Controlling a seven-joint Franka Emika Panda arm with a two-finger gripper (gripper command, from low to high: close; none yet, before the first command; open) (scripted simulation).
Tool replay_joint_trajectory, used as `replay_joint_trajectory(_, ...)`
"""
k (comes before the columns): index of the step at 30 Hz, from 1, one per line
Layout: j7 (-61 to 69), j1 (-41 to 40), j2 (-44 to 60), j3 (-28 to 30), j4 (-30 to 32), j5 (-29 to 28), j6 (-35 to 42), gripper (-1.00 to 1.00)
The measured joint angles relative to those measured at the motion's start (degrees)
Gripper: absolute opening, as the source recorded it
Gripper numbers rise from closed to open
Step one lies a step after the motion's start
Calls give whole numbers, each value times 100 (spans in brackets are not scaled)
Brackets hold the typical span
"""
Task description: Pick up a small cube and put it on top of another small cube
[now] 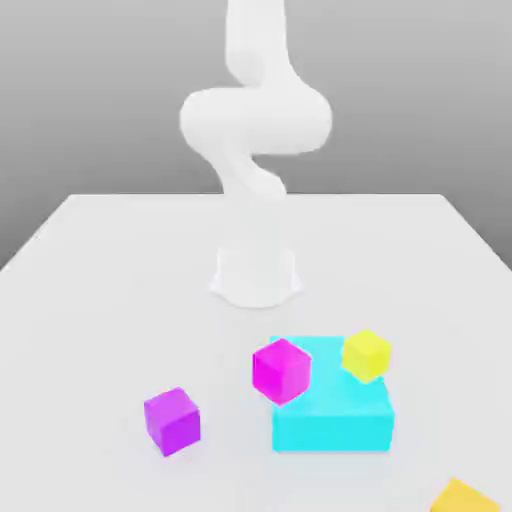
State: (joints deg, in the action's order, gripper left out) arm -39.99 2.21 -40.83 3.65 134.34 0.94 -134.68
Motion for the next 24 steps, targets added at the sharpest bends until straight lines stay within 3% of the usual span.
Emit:
replay_joint_trajectory(12,3094,778,2589,1492,1275,649,-1453,0)
replay_joint_trajectory(17,4267,765,3622,1769,1796,796,-2048,0)
replay_joint_trajectory(21,4906,540,4361,1887,2204,532,-2547,0)
replay_joint_trajectory(24,5244,449,4783,1757,2213,758,-2865,0)
